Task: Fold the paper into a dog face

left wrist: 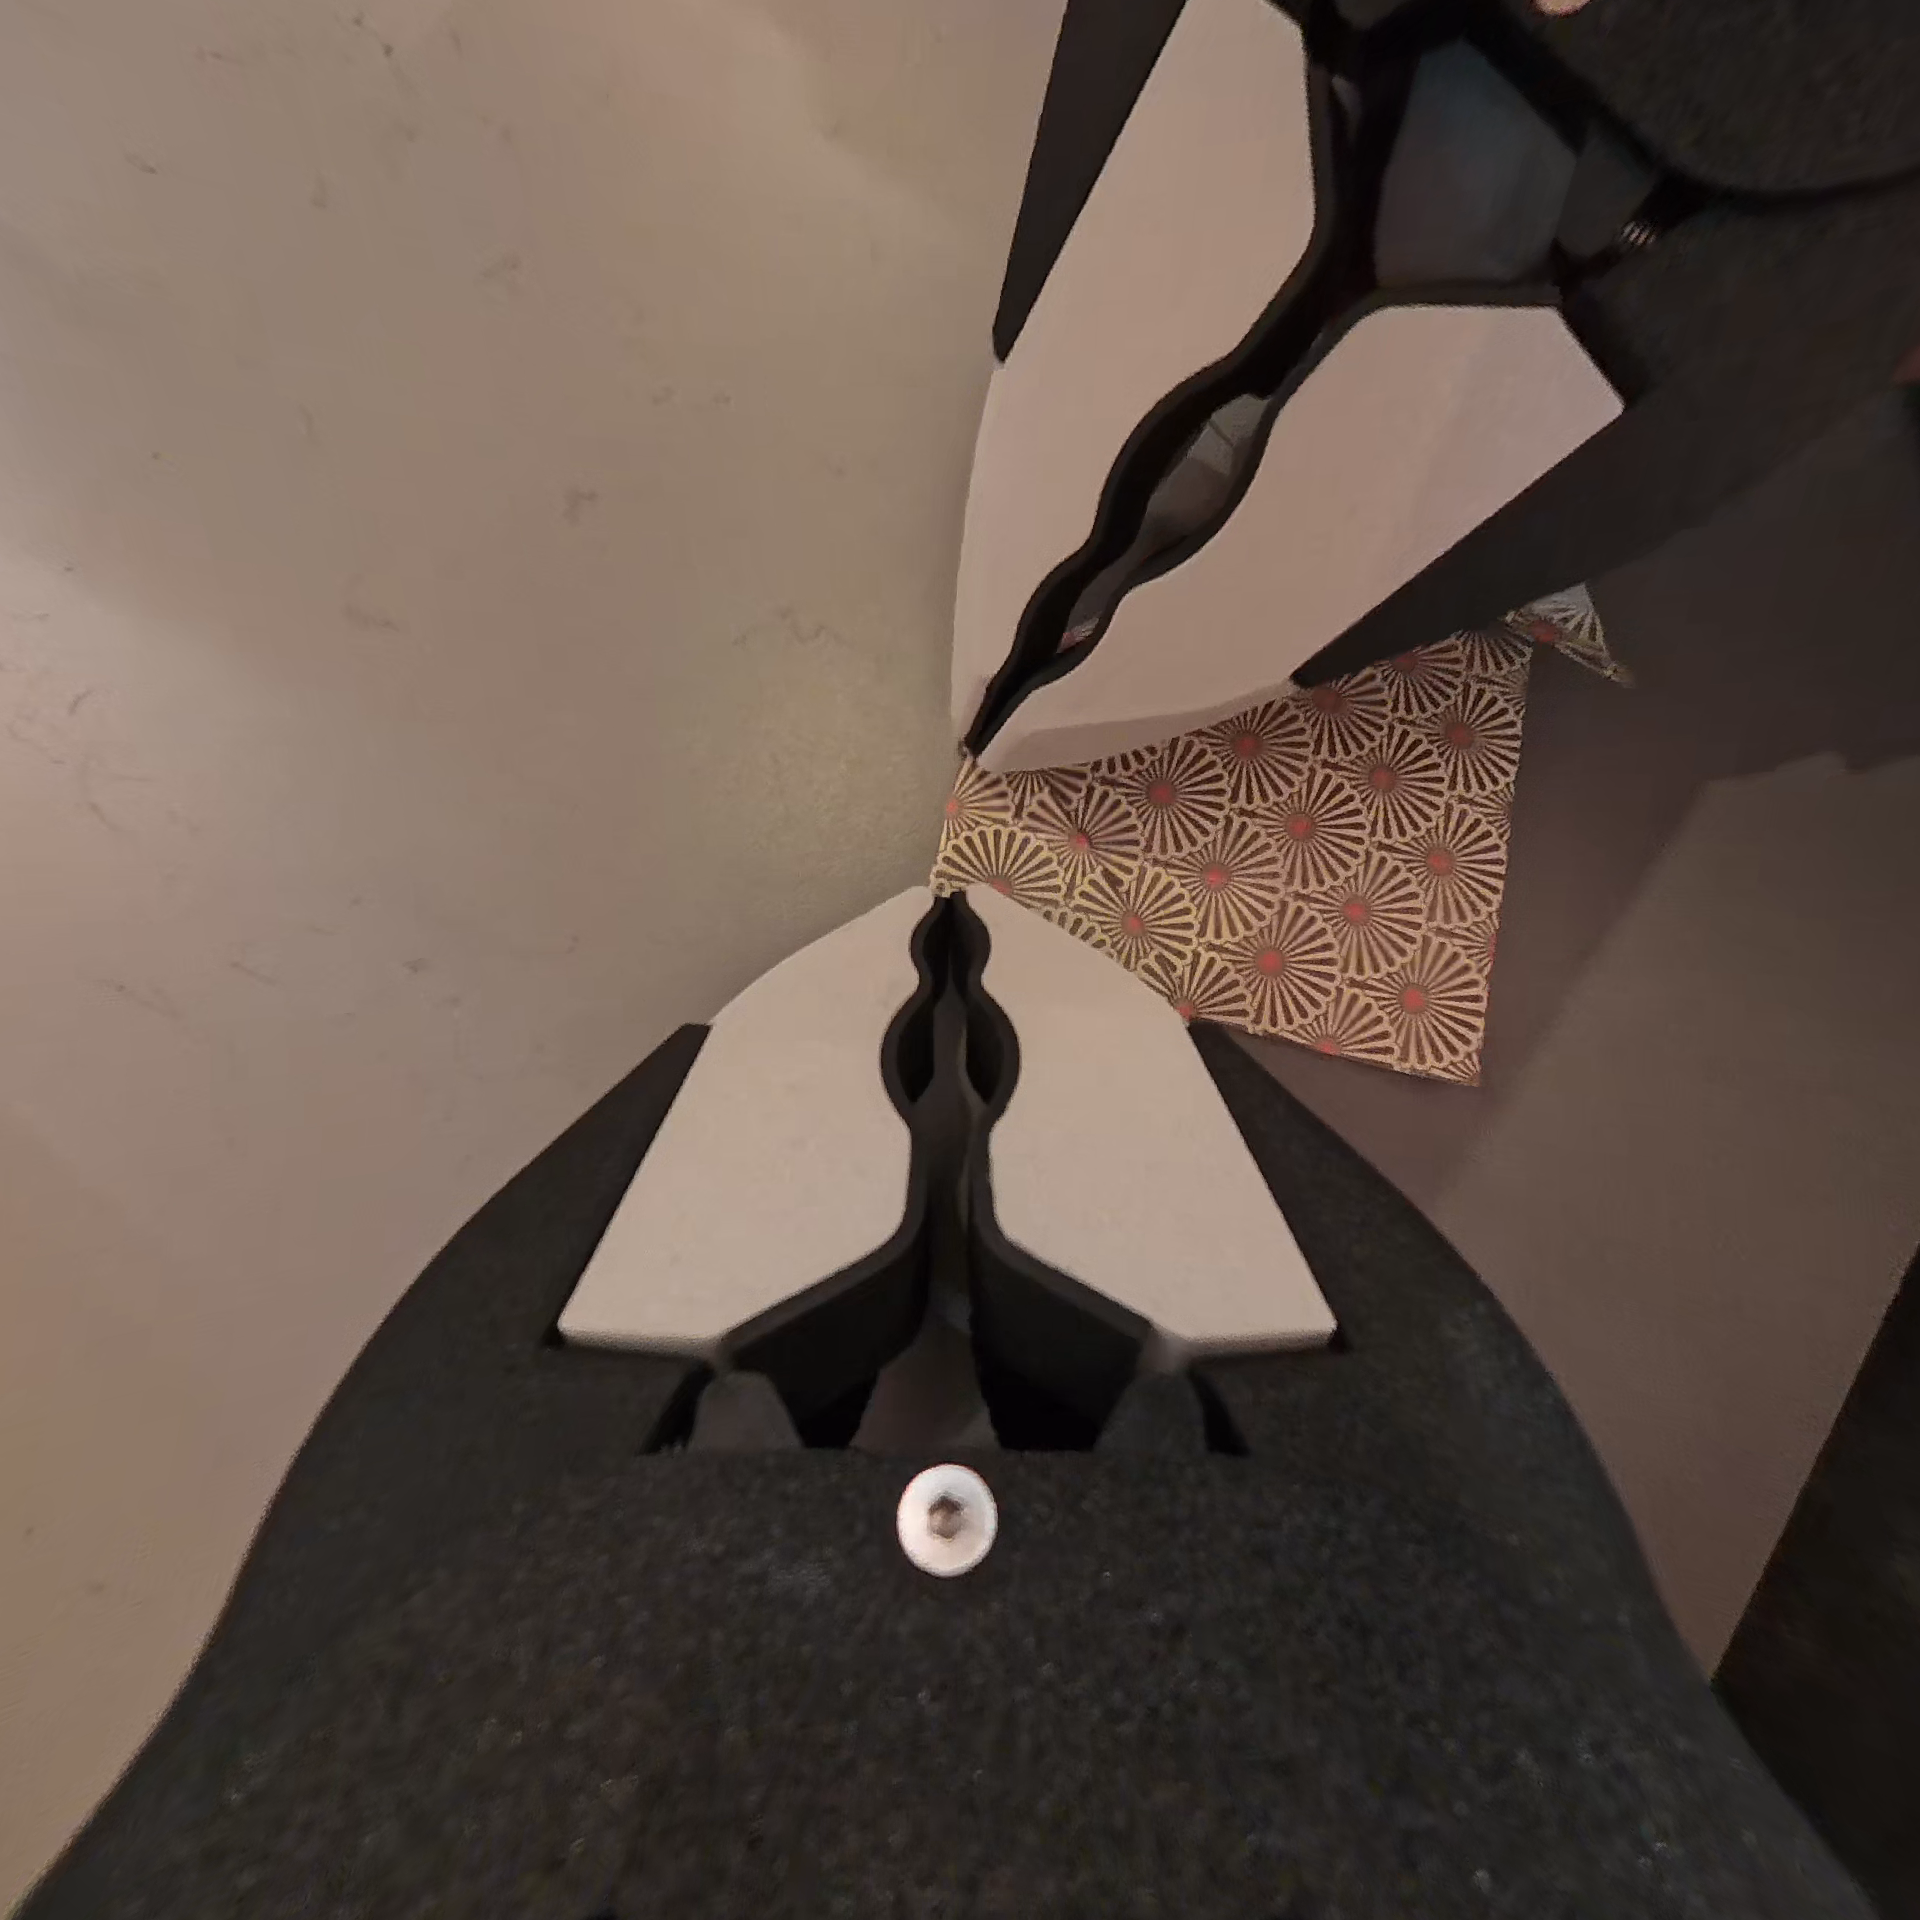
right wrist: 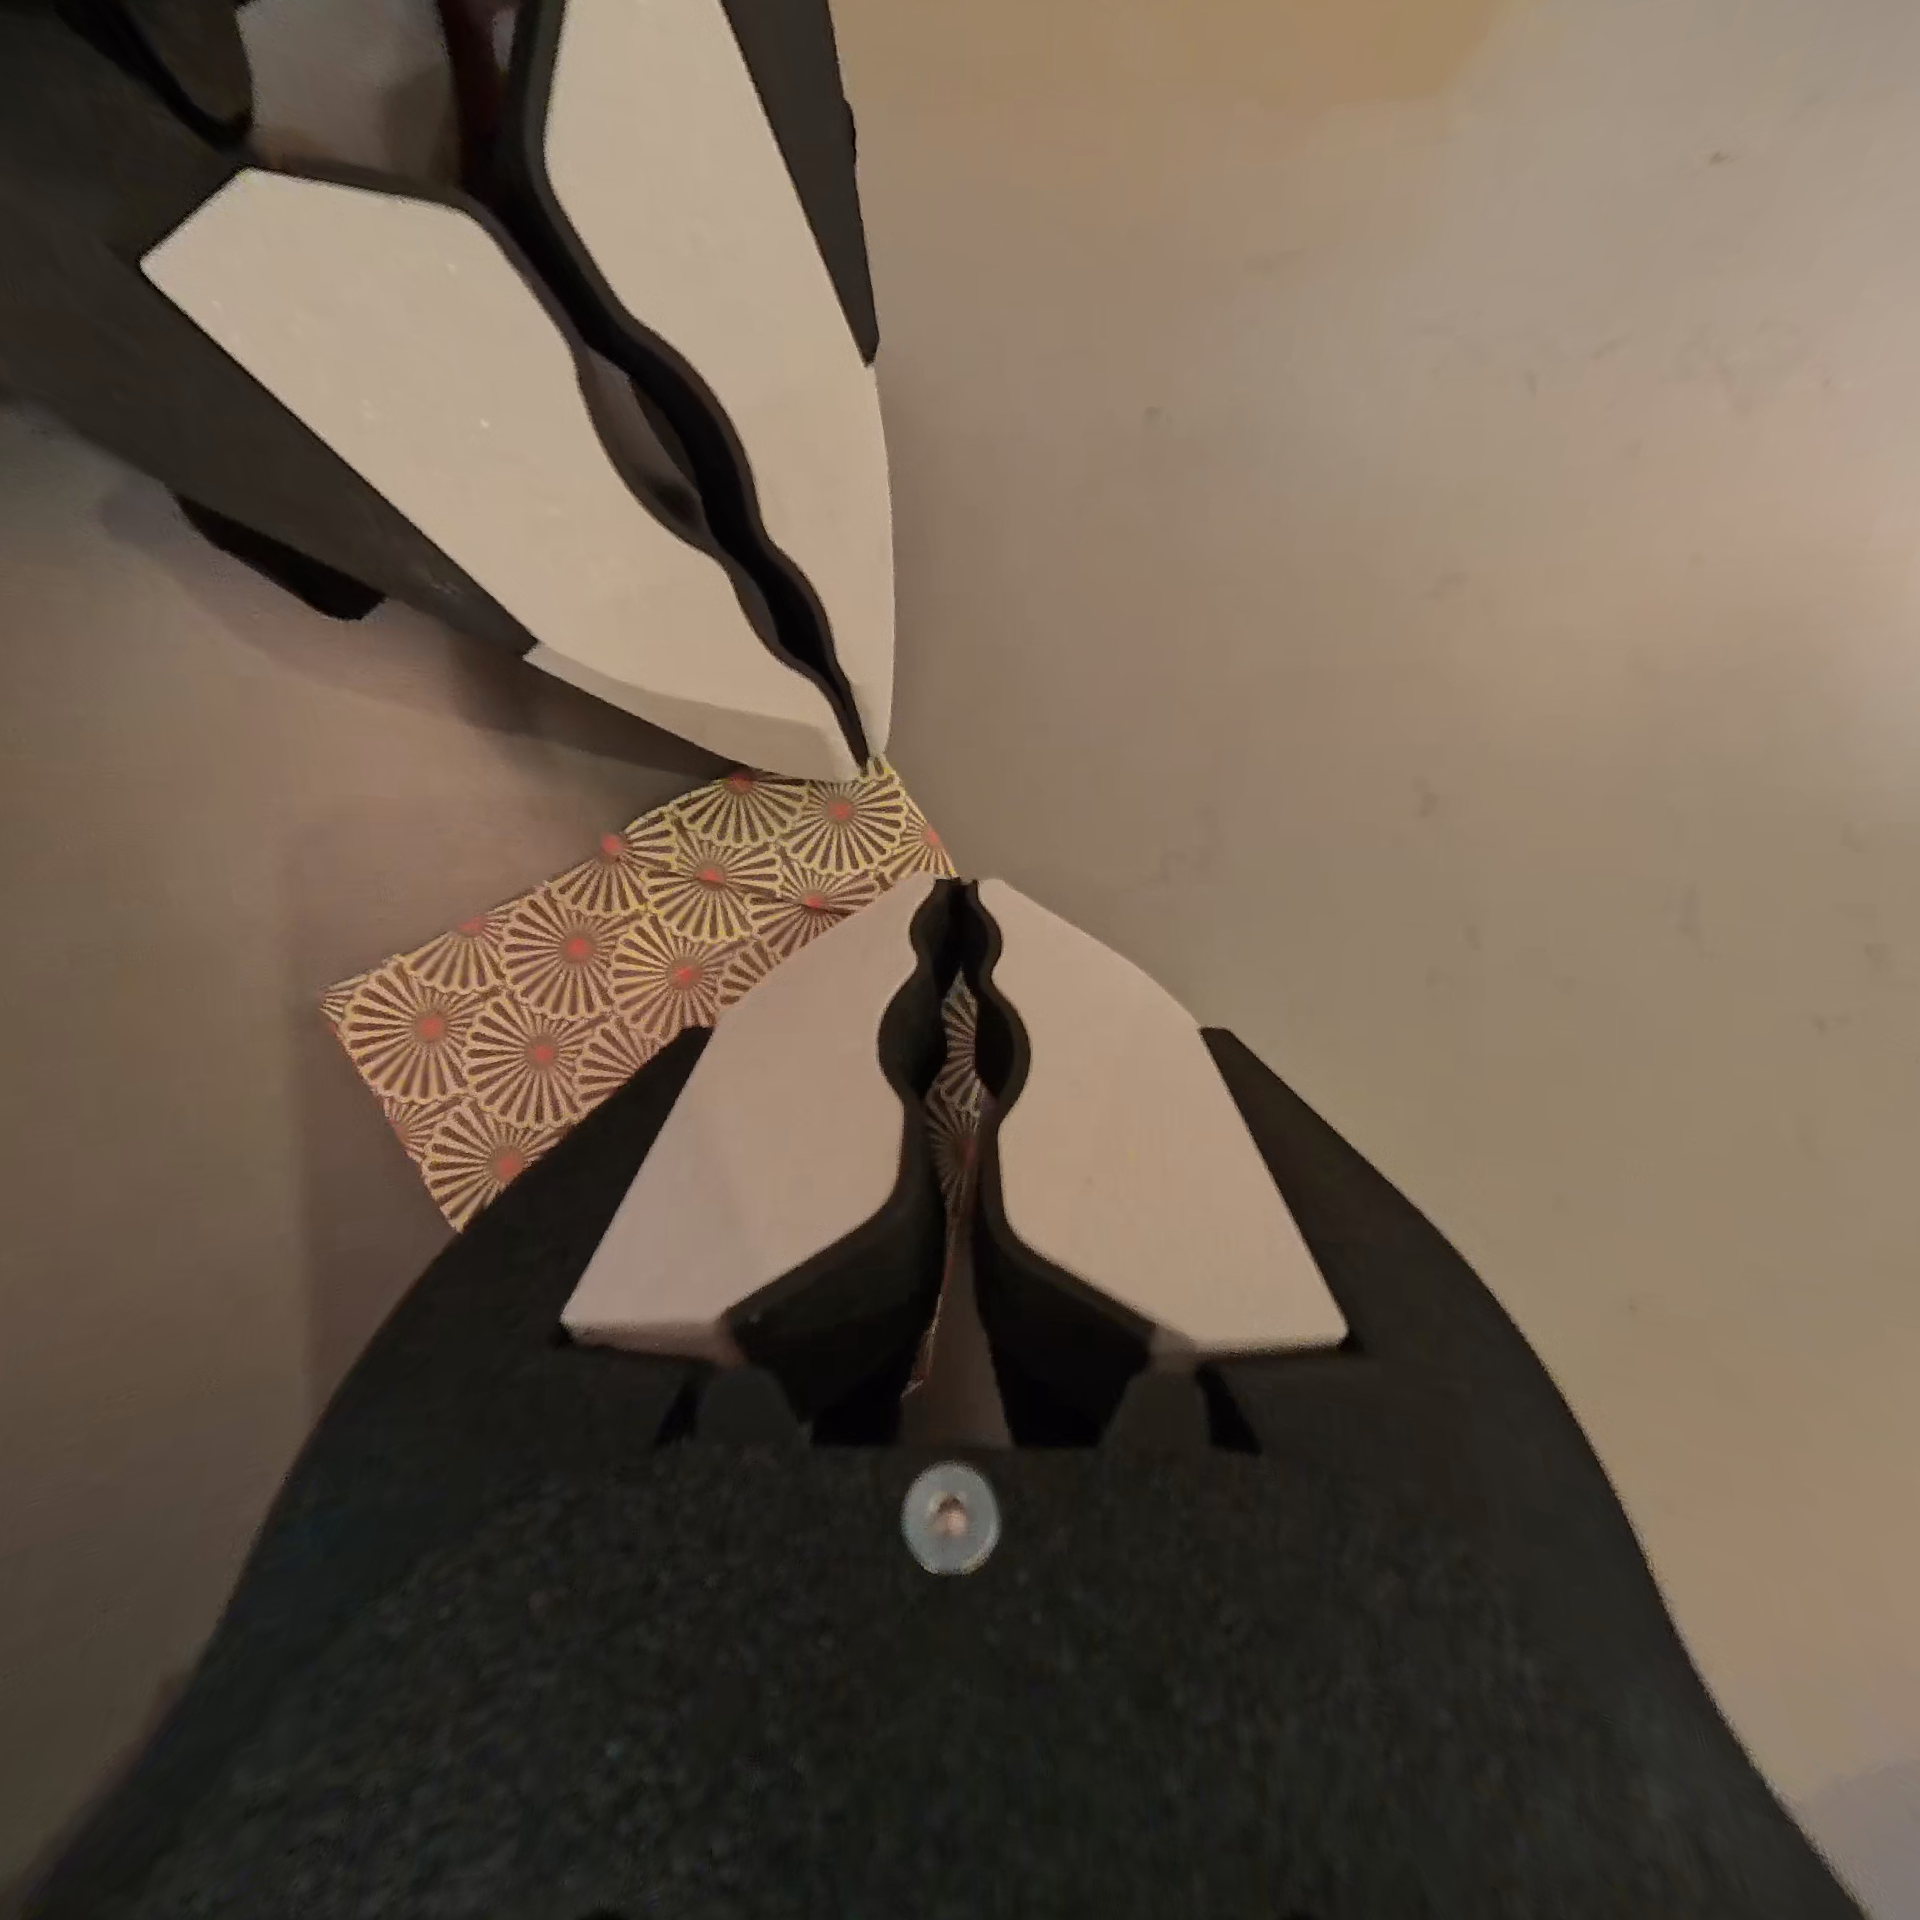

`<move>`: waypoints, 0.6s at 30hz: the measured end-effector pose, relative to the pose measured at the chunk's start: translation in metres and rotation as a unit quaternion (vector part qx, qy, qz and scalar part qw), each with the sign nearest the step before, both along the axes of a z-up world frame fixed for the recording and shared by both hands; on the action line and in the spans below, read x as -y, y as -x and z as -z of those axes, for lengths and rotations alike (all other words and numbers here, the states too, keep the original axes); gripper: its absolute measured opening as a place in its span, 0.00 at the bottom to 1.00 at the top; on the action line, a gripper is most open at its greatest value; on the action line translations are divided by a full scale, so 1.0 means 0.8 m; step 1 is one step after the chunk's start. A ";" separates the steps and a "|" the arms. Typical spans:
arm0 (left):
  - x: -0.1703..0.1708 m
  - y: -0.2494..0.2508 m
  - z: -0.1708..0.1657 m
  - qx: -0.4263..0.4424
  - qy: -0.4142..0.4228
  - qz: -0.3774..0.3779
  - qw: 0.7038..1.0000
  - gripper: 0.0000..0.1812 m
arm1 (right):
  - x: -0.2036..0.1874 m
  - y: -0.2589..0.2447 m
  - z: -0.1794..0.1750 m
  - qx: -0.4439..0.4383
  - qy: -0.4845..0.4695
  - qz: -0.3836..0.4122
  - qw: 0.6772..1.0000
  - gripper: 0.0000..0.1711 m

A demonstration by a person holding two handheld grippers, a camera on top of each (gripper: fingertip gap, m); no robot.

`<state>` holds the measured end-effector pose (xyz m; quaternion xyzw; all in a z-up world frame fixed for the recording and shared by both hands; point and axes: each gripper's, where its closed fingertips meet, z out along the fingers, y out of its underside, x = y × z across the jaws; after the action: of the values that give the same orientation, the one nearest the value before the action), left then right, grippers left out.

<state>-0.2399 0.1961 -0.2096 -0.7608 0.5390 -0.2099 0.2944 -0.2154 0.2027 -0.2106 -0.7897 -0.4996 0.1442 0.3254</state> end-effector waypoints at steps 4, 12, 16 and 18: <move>0.000 0.000 0.000 -0.002 -0.002 0.000 1.000 0.00 | -0.001 -0.006 0.000 0.002 0.004 0.010 1.000 0.00; 0.000 0.001 0.000 -0.005 -0.003 0.001 1.000 0.00 | -0.007 -0.026 0.000 0.029 -0.003 0.031 0.999 0.00; 0.000 0.002 0.000 -0.021 -0.014 -0.013 1.000 0.00 | -0.009 -0.034 -0.027 -0.033 -0.011 0.054 0.998 0.00; 0.002 0.004 0.000 -0.020 -0.021 -0.040 0.999 0.00 | -0.006 -0.045 -0.068 -0.114 -0.038 0.066 0.991 0.00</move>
<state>-0.2431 0.1945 -0.2094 -0.7797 0.5181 -0.1714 0.3071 -0.1791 0.2075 -0.1561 -0.7865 -0.4110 0.1924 0.4190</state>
